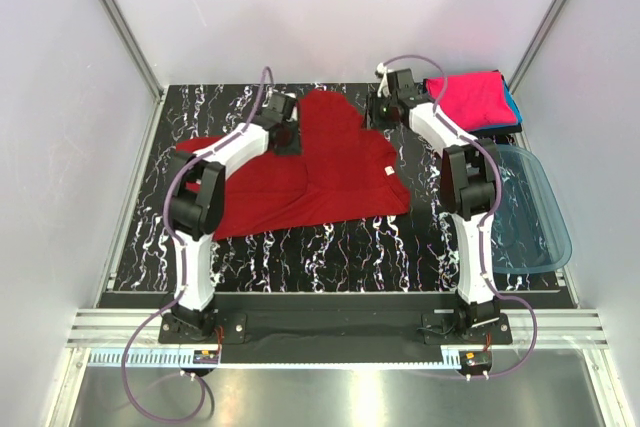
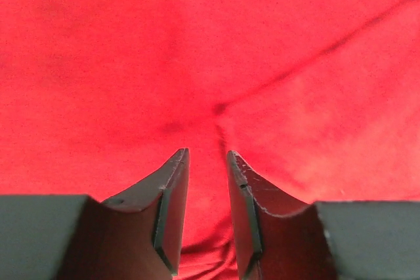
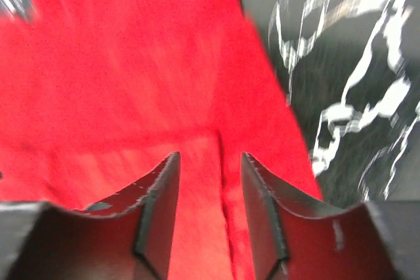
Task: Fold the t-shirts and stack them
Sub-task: Fold the tshirt
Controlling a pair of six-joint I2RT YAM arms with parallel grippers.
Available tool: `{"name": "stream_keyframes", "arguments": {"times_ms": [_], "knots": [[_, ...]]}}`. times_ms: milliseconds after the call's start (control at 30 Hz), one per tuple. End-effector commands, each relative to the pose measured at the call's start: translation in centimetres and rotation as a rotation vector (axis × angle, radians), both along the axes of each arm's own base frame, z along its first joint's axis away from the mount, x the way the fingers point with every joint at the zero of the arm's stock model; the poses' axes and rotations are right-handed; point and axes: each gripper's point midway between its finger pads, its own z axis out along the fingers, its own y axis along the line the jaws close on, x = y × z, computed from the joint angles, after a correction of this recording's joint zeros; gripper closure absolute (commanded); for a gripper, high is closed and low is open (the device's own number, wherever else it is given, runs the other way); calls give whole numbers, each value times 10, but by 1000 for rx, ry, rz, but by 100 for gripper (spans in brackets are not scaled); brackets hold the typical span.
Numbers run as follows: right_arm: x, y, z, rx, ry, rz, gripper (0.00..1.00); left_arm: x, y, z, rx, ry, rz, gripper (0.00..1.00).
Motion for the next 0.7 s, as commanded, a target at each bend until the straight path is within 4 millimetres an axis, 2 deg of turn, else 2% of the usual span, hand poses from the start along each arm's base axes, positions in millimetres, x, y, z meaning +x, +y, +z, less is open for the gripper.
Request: {"name": "stream_keyframes", "arguments": {"times_ms": [0, 33, 67, 100, 133, 167, 200, 233, 267, 300, 333, 367, 433, 500, 567, 600, 633, 667], "knots": [[42, 10, 51, 60, -145, -65, 49, 34, 56, 44, -9, -98, 183, 65], [47, 13, 49, 89, -133, -92, 48, 37, 66, 45, -27, -93, 208, 63], [58, 19, 45, 111, -135, -103, 47, 45, 91, 46, -47, -89, 276, 62], [64, 22, 41, 132, -126, -114, 45, 47, 103, 45, -63, -81, 306, 62], [66, 25, 15, 149, -64, -144, 45, 50, 113, 44, -89, -71, 325, 61], [79, 30, 32, 181, -102, -149, 45, 56, 139, 44, -108, -68, 383, 61], [84, 33, 29, 194, -95, -156, 44, 59, 152, 38, -108, -60, 409, 61], [93, 36, 24, 209, -89, -167, 44, 61, 156, 37, -138, -50, 406, 60], [96, 38, 23, 216, -94, -162, 44, 67, 176, 40, -136, -63, 422, 60], [100, 40, 21, 220, -100, -162, 44, 69, 181, 40, -134, -63, 418, 60], [104, 40, 7, 218, -95, -163, 43, 72, 193, 34, -128, -56, 433, 59], [112, 41, 19, 229, -137, -164, 43, 76, 211, 39, -122, -70, 460, 59], [123, 40, 17, 240, -168, -183, 41, 80, 235, 39, -120, -74, 507, 58], [128, 44, 17, 286, -178, -196, 40, 83, 248, 39, -125, -81, 538, 57], [135, 57, 17, 382, -199, -187, 39, 88, 264, 34, -134, -79, 566, 56], [141, 63, 23, 443, -222, -199, 39, 88, 268, 32, -137, -77, 571, 55], [144, 64, 14, 466, -214, -207, 38, 88, 279, 31, -139, -76, 590, 55], [145, 66, 14, 487, -214, -211, 38, 87, 283, 26, -136, -66, 600, 54]]}}
